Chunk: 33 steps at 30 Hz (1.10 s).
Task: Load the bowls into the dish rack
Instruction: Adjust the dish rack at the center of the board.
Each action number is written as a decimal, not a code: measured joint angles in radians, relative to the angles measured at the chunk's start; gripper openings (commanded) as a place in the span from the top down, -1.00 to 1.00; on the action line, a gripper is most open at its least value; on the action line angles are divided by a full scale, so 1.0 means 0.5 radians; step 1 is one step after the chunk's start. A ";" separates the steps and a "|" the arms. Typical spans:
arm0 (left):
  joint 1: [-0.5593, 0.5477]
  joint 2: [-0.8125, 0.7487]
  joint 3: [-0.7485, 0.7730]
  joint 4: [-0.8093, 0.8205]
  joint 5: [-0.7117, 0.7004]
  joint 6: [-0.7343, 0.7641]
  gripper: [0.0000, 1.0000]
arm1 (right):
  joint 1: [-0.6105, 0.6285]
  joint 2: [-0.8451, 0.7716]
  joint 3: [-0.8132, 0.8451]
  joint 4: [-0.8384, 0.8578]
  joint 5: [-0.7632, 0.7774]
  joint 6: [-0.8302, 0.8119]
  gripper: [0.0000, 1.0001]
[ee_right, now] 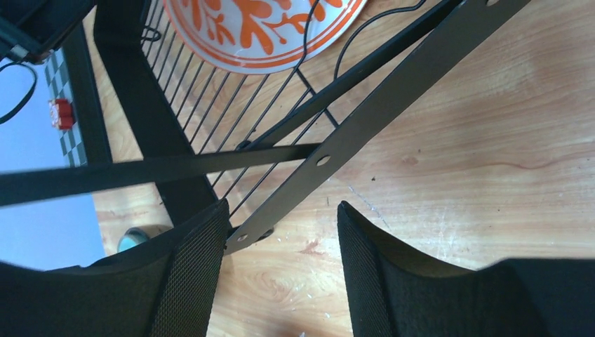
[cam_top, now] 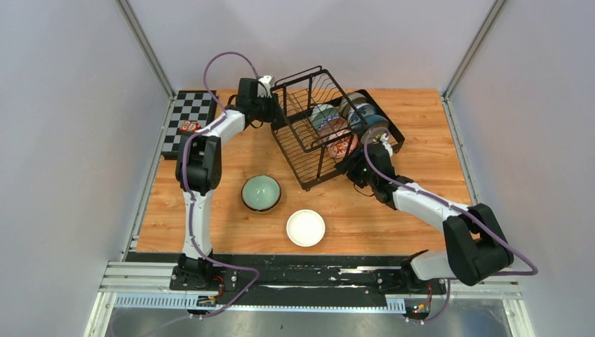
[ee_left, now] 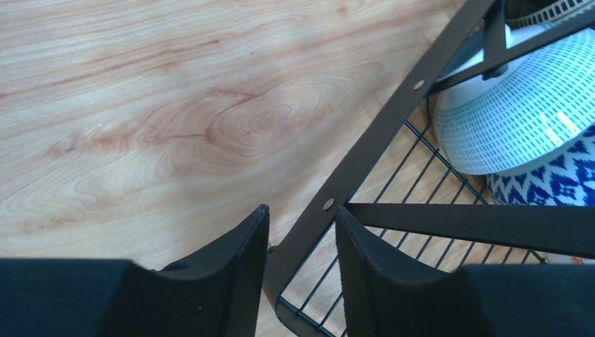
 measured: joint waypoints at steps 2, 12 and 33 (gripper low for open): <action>0.002 0.007 0.007 0.000 0.037 -0.004 0.32 | 0.005 0.058 0.021 0.012 0.030 0.020 -0.14; 0.001 0.009 0.002 0.015 0.092 -0.009 0.41 | 0.039 0.267 0.130 0.084 0.107 0.107 -0.09; 0.060 -0.125 -0.356 0.184 0.057 -0.104 0.25 | 0.053 0.308 0.140 0.080 0.140 0.113 -0.09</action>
